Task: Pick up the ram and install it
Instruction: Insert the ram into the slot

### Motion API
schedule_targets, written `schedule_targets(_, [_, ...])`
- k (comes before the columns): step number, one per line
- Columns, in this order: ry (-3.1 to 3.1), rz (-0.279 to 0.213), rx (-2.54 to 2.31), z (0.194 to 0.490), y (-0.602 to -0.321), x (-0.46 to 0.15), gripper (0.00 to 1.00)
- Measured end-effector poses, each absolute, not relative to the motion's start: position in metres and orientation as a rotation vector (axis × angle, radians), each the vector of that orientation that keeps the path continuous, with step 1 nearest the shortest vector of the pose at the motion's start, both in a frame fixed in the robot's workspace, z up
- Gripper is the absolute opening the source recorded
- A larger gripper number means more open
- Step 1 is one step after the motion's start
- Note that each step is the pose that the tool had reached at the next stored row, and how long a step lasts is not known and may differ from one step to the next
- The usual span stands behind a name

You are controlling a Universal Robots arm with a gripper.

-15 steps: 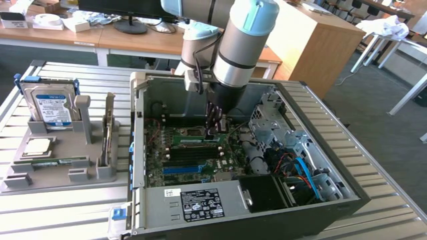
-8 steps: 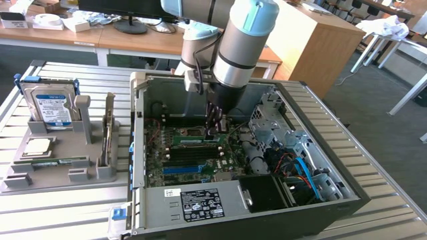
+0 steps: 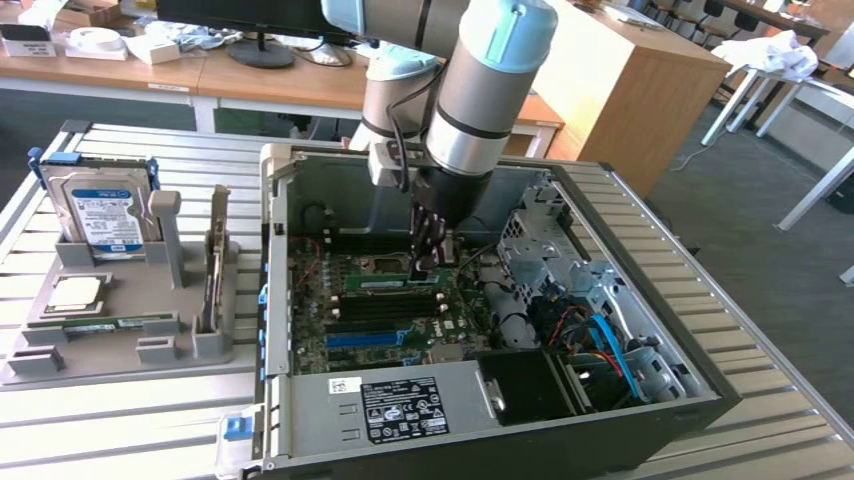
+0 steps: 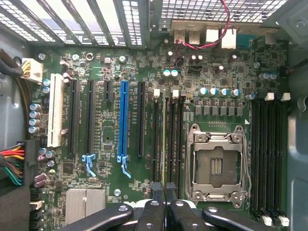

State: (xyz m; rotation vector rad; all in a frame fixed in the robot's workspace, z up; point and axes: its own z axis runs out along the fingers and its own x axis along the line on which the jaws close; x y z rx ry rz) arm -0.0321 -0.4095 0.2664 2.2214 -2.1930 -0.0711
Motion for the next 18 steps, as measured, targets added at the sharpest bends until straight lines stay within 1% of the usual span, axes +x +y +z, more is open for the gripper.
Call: schedule_targets(18, [-2.194, -0.071, 2.220, 0.2634, -0.4151, -0.0321, 0.11])
